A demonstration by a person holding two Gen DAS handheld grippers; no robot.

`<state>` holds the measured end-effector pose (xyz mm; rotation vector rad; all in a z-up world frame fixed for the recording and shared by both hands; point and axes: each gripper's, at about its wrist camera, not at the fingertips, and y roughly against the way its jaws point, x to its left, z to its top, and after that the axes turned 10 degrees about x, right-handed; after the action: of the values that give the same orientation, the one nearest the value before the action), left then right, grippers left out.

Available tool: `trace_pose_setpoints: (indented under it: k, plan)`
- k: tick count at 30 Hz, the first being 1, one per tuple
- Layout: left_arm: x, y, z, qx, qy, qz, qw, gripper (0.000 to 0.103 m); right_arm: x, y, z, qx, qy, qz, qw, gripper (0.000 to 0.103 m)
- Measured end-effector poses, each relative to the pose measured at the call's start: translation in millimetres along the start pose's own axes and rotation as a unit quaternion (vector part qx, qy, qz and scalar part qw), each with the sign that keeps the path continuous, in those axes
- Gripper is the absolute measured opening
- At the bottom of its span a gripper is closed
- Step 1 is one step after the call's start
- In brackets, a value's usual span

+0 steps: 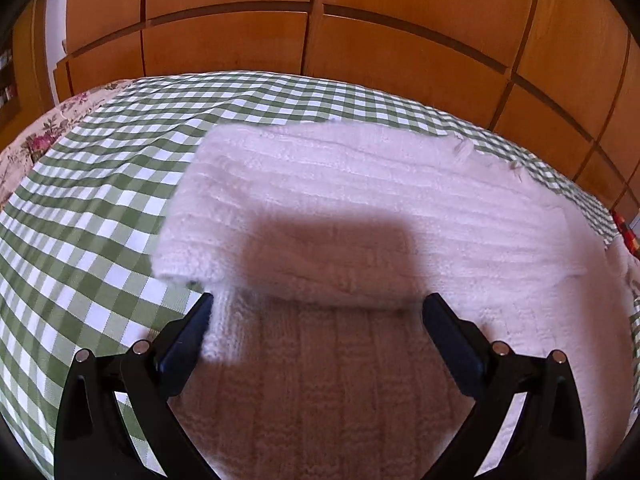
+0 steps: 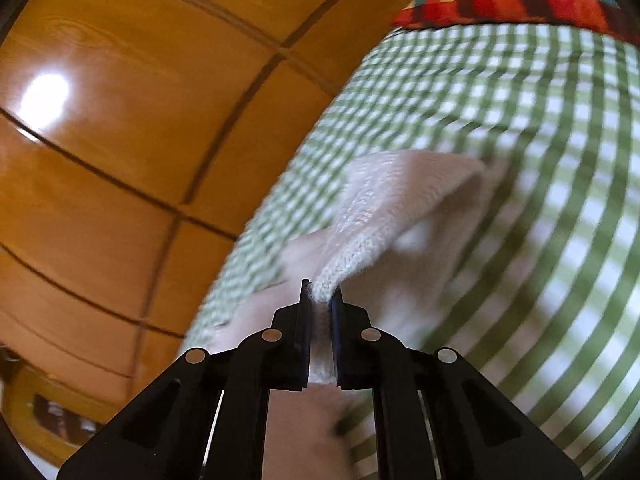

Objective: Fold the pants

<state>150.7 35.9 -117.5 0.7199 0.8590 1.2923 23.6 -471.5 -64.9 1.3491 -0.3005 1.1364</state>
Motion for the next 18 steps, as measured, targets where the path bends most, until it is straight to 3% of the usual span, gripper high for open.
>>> trace_pose_setpoints:
  k: [11, 16, 18]
  plan:
    - [1.8, -4.0, -2.7, 0.004, -0.003, 0.001, 1.0, 0.101, 95.2, -50.9, -69.0, 0.084, 0.046, 0.129, 0.987, 0.008]
    - [2.0, -4.8, -1.8, 0.007, -0.004, 0.003, 1.0, 0.101, 117.2, -90.7, -105.2, 0.137, 0.082, 0.132, 0.978, 0.008]
    - [-0.7, -4.8, -0.3, 0.013, -0.008, 0.011, 0.9998, 0.101, 118.9, -111.1, -121.0, 0.158, 0.1, 0.11, 0.976, 0.008]
